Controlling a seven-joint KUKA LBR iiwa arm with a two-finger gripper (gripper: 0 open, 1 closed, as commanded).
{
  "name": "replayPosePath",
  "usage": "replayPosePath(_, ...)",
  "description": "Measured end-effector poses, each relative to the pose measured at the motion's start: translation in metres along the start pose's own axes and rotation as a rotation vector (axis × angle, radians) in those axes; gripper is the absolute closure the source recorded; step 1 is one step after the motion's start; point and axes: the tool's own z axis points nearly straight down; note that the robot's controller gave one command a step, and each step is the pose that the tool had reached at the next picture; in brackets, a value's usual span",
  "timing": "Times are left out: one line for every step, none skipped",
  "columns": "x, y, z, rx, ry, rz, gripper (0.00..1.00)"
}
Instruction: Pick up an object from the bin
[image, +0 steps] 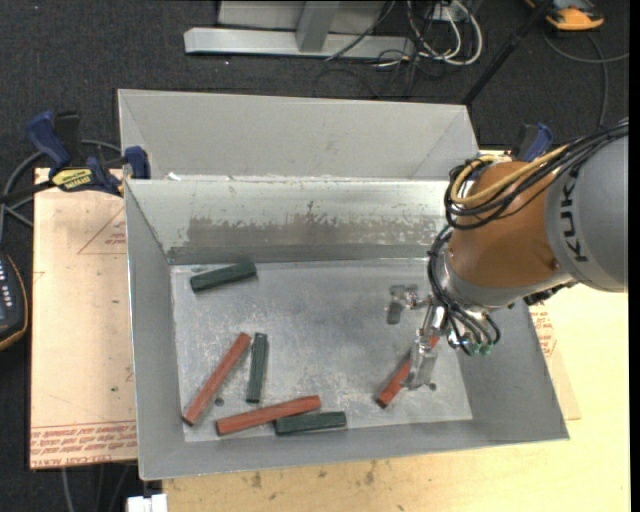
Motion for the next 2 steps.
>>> replayPosePath(0.0440, -0.0094, 0.0698, 0.001, -0.013, -0.043, 0.00)
replayPosePath(0.0440, -0.0088, 0.0675, 0.000, -0.008, -0.047, 1.00)
